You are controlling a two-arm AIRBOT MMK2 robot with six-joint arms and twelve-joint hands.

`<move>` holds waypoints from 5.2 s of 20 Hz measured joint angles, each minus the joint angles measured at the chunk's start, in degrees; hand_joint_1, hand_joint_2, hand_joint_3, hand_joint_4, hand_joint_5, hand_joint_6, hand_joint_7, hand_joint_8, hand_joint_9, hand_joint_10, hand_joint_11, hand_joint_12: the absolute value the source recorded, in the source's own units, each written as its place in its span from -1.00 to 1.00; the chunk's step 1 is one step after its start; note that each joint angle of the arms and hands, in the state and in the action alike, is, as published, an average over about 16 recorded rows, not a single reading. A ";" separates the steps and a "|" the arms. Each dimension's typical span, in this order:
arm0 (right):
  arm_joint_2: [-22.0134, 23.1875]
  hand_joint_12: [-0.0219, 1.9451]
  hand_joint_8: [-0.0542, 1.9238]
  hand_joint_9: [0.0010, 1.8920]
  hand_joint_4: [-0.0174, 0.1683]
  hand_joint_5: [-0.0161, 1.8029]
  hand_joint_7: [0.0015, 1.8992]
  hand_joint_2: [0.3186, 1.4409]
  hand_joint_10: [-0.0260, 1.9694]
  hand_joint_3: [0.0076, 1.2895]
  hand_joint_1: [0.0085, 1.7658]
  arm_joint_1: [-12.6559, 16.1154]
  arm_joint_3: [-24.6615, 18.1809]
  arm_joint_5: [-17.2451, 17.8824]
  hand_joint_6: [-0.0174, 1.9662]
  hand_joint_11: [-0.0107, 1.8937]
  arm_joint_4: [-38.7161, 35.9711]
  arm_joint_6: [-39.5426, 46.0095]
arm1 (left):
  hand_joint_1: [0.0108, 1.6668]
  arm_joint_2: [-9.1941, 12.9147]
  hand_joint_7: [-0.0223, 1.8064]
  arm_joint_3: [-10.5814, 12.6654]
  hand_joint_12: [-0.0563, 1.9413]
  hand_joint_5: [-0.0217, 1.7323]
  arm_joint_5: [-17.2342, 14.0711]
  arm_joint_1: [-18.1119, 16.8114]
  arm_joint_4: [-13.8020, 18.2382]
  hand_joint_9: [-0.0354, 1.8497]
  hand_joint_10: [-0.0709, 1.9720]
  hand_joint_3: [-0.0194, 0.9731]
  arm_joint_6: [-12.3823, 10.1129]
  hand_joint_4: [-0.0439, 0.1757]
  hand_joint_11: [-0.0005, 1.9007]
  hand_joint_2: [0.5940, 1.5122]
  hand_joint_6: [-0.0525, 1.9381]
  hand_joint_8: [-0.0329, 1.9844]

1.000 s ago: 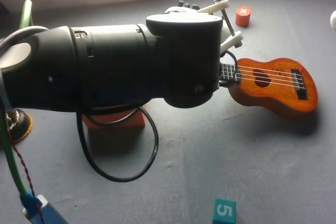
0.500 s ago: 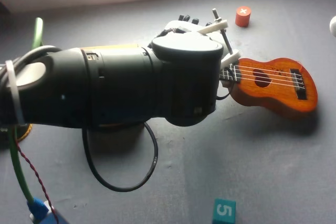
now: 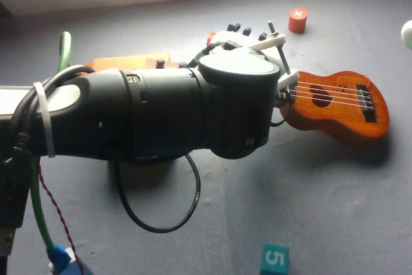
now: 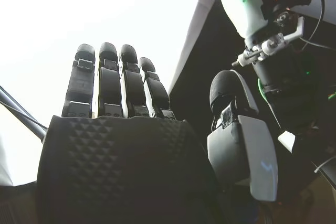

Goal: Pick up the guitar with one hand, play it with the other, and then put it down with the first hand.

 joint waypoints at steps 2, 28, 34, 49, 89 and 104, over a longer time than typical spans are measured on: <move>0.00 -0.98 -0.93 -0.92 -0.83 -0.96 -0.89 0.73 -0.95 -0.98 -0.88 0.03 -0.06 0.00 -0.97 -0.97 -0.08 0.01 | 0.48 -0.17 -0.96 0.31 -0.94 -0.95 -0.17 0.23 0.16 -0.94 -0.92 -0.94 -0.15 -0.18 -0.98 -0.18 -0.95 -0.98; 0.01 -0.98 -0.93 -0.90 -0.83 -0.96 -0.90 0.73 -0.95 -0.98 -0.83 0.03 -0.13 0.02 -0.97 -0.97 -0.33 0.05 | 0.56 0.44 0.43 -1.69 0.99 0.37 -0.94 -0.40 -1.68 0.49 0.95 -0.96 0.14 -0.58 0.46 0.03 0.94 0.97; 0.01 -0.98 -0.93 -0.91 -0.83 -0.96 -0.90 0.73 -0.95 -0.98 -0.83 0.03 0.50 0.28 -0.97 -0.97 -3.79 3.52 | 0.71 3.37 0.51 -4.93 0.99 0.46 -2.46 -3.19 -5.89 0.59 0.94 -0.98 2.33 -0.58 0.57 0.08 0.97 0.99; 0.21 -0.98 -0.93 -0.89 -0.82 -0.94 -0.88 0.74 -0.95 -0.98 -0.84 -0.81 5.02 1.27 -0.97 -0.96 -42.30 41.49 | 0.76 17.33 0.46 -16.91 0.99 0.41 -10.97 -10.32 -14.21 0.53 0.95 -1.00 5.59 -0.64 0.53 0.08 0.95 0.99; -0.47 -0.98 -0.96 -0.90 -0.83 -0.93 -0.90 0.73 -0.95 -0.98 -0.87 -7.00 4.24 9.38 -0.98 -0.97 -63.13 54.19 | 0.76 21.16 0.45 -21.12 0.99 0.39 -12.12 -13.40 -16.41 0.52 0.94 -1.00 9.38 -0.65 0.53 0.08 0.93 1.00; 1.11 -0.96 -0.96 -0.89 -0.83 -0.92 -0.87 0.73 -0.95 -0.98 -0.87 -7.00 3.66 13.79 -0.98 -0.97 -64.15 54.91 | 0.76 21.13 0.45 -20.87 0.99 0.38 -12.23 -13.41 -16.17 0.51 0.94 -1.00 9.78 -0.65 0.52 0.08 0.93 1.00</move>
